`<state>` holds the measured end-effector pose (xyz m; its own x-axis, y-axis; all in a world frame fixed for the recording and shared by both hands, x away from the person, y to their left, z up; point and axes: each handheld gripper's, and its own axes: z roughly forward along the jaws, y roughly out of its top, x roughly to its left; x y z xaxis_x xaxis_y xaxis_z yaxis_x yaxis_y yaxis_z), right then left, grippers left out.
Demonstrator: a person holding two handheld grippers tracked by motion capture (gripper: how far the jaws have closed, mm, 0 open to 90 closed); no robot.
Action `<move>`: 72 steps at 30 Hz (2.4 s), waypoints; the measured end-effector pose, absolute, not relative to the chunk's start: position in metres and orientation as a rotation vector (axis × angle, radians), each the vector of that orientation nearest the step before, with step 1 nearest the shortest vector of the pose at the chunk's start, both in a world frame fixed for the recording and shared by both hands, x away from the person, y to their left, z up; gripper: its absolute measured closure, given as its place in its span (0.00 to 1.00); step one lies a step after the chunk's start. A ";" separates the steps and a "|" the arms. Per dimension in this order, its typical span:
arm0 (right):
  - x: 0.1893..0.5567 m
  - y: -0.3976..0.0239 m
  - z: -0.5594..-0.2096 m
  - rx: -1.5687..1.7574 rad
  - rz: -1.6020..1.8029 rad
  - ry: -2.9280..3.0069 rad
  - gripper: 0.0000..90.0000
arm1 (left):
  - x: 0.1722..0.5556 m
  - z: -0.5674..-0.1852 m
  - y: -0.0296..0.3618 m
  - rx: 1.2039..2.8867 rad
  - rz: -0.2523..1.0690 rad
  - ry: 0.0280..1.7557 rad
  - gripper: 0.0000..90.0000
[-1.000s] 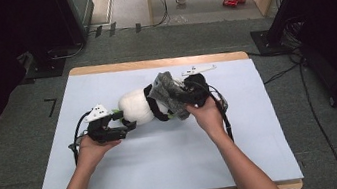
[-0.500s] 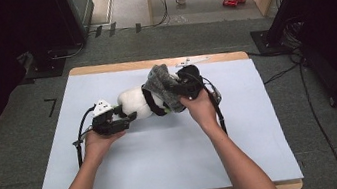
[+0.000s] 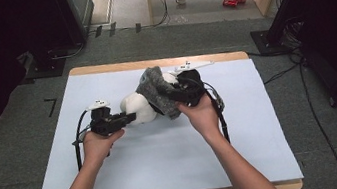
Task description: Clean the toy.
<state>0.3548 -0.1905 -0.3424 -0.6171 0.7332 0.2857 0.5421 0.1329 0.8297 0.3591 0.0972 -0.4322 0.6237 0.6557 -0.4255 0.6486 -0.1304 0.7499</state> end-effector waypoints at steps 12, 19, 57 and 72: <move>0.335 -0.139 -0.372 1.190 1.414 2.413 0.82 | 0.338 -0.433 0.081 1.798 -0.081 1.046 0.77; 0.343 -0.134 -0.393 1.135 1.324 2.434 0.82 | 0.340 -0.439 0.079 1.857 -0.007 1.035 0.76; 0.351 -0.280 -0.384 1.485 1.229 2.076 0.85 | 0.361 -0.441 0.084 1.834 -0.079 1.018 0.76; 0.334 -0.237 -0.348 1.321 1.430 2.145 0.85 | 0.361 -0.441 0.087 1.819 -0.078 1.025 0.76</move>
<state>0.3343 -0.2374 -0.3484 -0.5603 0.7850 0.2642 0.5457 0.1099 0.8307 0.3608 0.0870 -0.4415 0.6382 0.6061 -0.4746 0.6710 -0.1358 0.7289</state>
